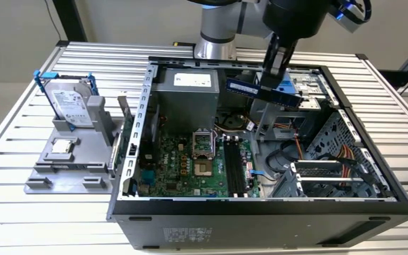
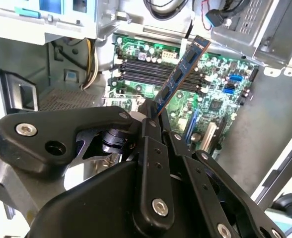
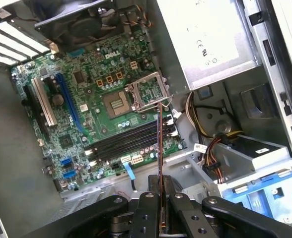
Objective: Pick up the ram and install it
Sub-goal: 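Insert the ram into the slot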
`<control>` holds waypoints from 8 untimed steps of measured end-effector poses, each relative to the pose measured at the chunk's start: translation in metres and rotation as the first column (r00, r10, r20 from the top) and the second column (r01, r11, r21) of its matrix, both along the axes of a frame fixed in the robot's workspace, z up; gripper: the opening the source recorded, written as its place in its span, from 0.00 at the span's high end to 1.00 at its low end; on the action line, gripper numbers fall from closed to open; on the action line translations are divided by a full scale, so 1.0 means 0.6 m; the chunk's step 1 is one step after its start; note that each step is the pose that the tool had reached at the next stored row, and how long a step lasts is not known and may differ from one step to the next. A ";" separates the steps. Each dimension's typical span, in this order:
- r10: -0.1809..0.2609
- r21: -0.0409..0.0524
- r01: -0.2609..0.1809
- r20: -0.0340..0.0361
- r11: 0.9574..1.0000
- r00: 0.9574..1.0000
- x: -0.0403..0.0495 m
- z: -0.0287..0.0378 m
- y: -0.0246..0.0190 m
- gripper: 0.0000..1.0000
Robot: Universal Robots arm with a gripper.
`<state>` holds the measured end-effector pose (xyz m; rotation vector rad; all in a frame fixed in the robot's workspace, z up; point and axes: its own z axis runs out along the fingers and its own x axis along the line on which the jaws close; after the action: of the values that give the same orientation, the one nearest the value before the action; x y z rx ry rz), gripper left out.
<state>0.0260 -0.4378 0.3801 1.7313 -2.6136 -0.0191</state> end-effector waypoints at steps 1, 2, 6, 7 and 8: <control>-0.009 0.000 0.009 0.000 1.000 1.000 0.000 0.000 0.0000 1.00; -0.018 0.000 0.018 0.000 1.000 1.000 0.000 0.000 0.0000 1.00; -0.051 0.000 0.051 0.000 0.999 0.999 0.000 0.000 0.0000 1.00; -0.060 0.000 0.060 0.000 0.998 0.998 0.000 0.000 0.0000 1.00; -0.069 0.000 0.069 0.000 0.998 0.998 0.000 0.000 0.0000 1.00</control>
<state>0.0260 -0.4378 0.3801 1.6405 -2.6720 -0.0194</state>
